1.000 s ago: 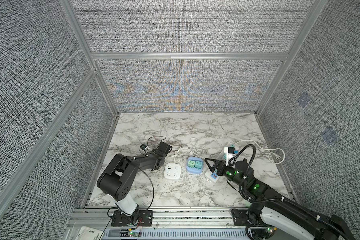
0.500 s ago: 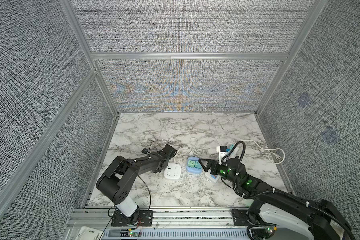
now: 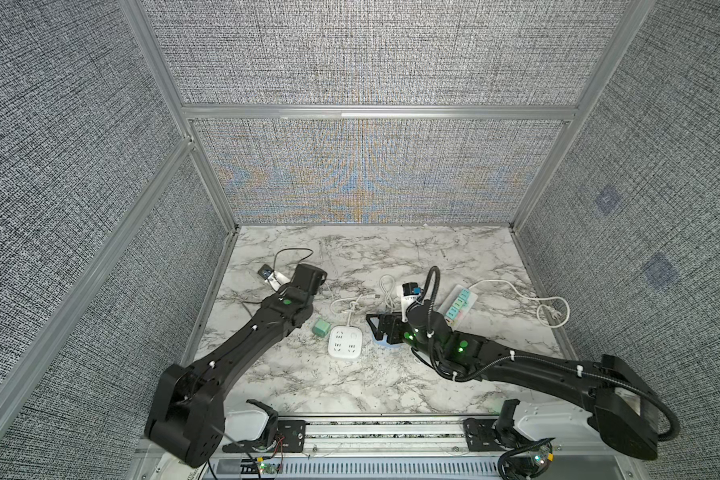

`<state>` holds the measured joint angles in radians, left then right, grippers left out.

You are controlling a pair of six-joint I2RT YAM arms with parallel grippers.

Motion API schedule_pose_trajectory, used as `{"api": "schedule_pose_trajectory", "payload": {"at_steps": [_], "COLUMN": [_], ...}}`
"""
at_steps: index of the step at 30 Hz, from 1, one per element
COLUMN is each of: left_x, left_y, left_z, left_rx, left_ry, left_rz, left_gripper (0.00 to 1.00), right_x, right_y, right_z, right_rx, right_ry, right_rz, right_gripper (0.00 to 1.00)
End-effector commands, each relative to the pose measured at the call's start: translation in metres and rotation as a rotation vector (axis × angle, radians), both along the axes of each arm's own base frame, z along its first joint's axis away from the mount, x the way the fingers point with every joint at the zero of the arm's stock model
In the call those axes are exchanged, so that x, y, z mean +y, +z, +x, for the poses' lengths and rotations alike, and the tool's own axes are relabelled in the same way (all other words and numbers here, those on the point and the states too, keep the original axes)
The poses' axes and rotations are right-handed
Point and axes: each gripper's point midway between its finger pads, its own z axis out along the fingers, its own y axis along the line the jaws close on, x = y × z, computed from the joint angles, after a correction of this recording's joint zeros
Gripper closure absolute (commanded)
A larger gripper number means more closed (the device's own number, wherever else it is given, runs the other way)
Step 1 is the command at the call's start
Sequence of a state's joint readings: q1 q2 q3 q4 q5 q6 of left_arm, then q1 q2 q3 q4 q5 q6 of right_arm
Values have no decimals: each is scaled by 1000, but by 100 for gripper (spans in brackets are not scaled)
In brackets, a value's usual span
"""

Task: Insert plugs into power strip
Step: Move the plug to the center of the table, then pick up the plug from the middle-left of the table.

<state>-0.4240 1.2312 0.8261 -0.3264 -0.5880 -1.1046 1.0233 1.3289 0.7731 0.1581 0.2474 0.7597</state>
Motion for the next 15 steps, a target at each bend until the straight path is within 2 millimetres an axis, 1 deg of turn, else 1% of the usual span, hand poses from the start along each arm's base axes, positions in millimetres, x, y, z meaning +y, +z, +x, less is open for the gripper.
{"api": "schedule_pose_trajectory", "payload": {"at_steps": [1, 2, 3, 4, 5, 7, 10, 12, 15], "left_x": [10, 16, 21, 26, 31, 33, 40, 51, 68], "left_y": [21, 24, 26, 27, 29, 33, 33, 31, 30], "left_z": [6, 5, 2, 1, 0, 1, 4, 1, -5], "left_rx": [-109, -139, -155, -159, -164, -172, -140, -111, -122], "left_ry": [-103, -109, -107, -100, -95, -112, -109, -82, -42], "left_rz": [63, 78, 78, 67, 52, 53, 72, 81, 64], "left_gripper": [1, 1, 1, 1, 1, 1, 1, 1, 1], "right_x": [9, 18, 26, 38, 48, 69, 105, 125, 145], "right_y": [-12, -13, -20, -13, -16, -22, -35, -47, -64], "right_z": [4, 5, 4, 6, 7, 7, 9, 15, 28], "right_rx": [9, 15, 27, 23, 30, 43, 71, 96, 106], "right_ry": [-39, -32, -23, -17, -9, 15, 62, 78, 64], "right_rz": [-92, -101, -124, -115, -122, -134, -158, -179, -219], "right_gripper": [9, 10, 10, 11, 11, 11, 12, 13, 13]}}
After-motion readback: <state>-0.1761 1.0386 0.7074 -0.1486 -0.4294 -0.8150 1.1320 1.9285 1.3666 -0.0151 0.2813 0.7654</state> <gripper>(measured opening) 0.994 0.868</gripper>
